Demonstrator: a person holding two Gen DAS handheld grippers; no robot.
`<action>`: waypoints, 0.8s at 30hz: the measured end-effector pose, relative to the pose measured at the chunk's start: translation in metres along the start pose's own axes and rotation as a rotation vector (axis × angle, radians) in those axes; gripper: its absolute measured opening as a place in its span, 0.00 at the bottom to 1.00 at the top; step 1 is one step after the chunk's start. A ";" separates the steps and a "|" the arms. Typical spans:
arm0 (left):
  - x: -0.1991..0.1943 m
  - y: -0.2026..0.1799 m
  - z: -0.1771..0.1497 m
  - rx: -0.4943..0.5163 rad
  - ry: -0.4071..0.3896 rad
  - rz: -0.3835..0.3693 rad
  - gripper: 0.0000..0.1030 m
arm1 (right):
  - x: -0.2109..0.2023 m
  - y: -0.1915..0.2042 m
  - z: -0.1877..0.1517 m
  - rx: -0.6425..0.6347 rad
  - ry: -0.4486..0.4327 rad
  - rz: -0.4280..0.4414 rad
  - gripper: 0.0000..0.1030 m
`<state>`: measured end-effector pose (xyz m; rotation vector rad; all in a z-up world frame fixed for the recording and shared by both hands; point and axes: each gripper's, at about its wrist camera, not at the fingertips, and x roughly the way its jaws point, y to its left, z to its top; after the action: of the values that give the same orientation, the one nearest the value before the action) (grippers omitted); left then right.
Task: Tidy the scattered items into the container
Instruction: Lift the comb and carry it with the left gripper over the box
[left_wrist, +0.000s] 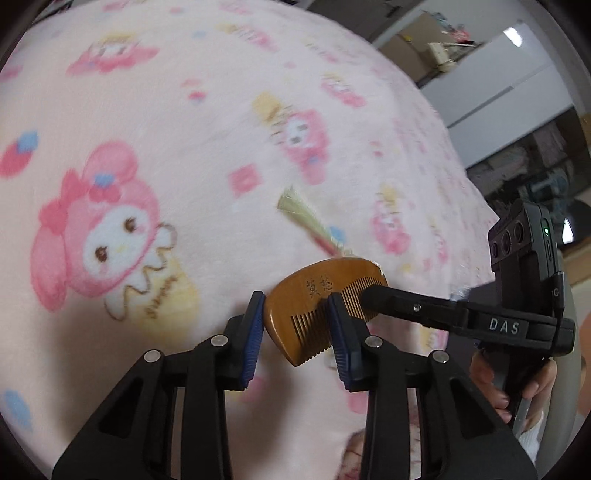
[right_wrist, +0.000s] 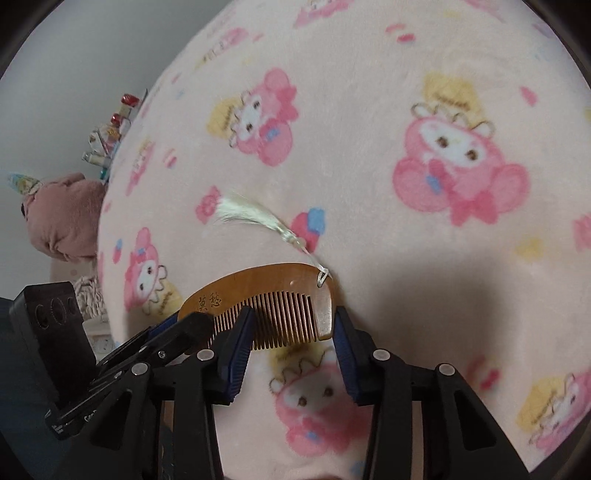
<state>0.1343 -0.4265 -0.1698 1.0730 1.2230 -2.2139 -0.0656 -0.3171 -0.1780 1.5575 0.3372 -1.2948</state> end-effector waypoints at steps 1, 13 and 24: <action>-0.006 -0.010 -0.001 0.025 -0.008 -0.008 0.33 | -0.009 0.001 -0.007 -0.004 -0.022 -0.004 0.37; -0.042 -0.165 -0.049 0.309 0.019 -0.263 0.30 | -0.171 -0.009 -0.115 0.098 -0.401 -0.010 0.35; 0.023 -0.328 -0.134 0.522 0.212 -0.476 0.31 | -0.282 -0.108 -0.267 0.361 -0.637 -0.139 0.35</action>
<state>-0.0330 -0.1352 -0.0538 1.3429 1.0916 -2.9618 -0.1038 0.0546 -0.0274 1.3269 -0.2076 -1.9564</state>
